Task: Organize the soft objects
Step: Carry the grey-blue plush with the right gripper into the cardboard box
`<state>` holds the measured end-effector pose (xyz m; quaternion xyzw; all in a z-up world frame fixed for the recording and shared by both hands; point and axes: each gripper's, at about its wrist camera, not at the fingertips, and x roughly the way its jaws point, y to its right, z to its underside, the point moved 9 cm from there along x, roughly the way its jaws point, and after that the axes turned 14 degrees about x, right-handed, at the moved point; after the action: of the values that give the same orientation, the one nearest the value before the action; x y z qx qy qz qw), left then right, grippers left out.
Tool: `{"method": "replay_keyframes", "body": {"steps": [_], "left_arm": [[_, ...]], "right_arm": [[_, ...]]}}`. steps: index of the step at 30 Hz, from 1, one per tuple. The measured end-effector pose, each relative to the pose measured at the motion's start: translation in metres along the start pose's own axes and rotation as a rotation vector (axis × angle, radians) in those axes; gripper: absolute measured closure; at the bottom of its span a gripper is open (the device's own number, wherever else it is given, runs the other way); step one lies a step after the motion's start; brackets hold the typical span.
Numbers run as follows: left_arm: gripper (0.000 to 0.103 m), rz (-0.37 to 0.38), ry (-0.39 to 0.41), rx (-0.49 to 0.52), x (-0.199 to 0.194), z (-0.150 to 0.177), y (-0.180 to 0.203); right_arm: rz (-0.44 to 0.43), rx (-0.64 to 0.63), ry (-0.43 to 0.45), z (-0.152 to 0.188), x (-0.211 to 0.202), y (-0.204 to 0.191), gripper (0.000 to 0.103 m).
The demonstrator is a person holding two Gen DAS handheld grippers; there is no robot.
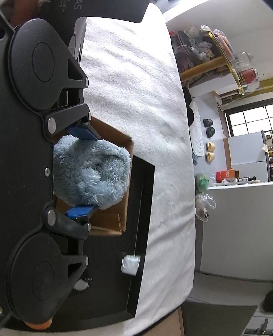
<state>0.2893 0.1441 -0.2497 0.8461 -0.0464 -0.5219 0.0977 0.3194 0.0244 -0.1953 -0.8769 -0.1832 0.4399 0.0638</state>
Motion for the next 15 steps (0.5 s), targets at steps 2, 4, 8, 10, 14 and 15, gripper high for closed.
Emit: {"method": "replay_keyframes", "body": {"steps": [2,4,8,10,14,15], "left_arm": [[0.091,0.007,0.0,-0.008,0.0,0.0,0.0],[0.09,0.009,-0.003,-0.009,0.0,-0.001,0.0],[0.09,0.012,-0.004,-0.013,-0.001,-0.002,0.001],[0.09,0.009,-0.002,-0.01,0.0,-0.001,0.001],[0.089,0.005,0.001,-0.006,0.001,-0.001,0.002],[0.089,-0.007,-0.001,-0.004,0.001,-0.001,0.002]], "right_arm": [[-0.006,0.008,-0.003,0.0,0.003,-0.002,0.042],[-0.013,0.023,-0.009,-0.001,0.006,-0.001,0.041],[-0.044,0.094,-0.01,-0.004,0.01,0.003,0.035],[-0.058,0.137,-0.003,-0.007,0.01,0.007,0.035],[-0.065,0.149,-0.005,-0.006,0.01,0.012,0.03],[-0.065,0.148,-0.008,-0.005,0.008,0.012,0.029]]}}
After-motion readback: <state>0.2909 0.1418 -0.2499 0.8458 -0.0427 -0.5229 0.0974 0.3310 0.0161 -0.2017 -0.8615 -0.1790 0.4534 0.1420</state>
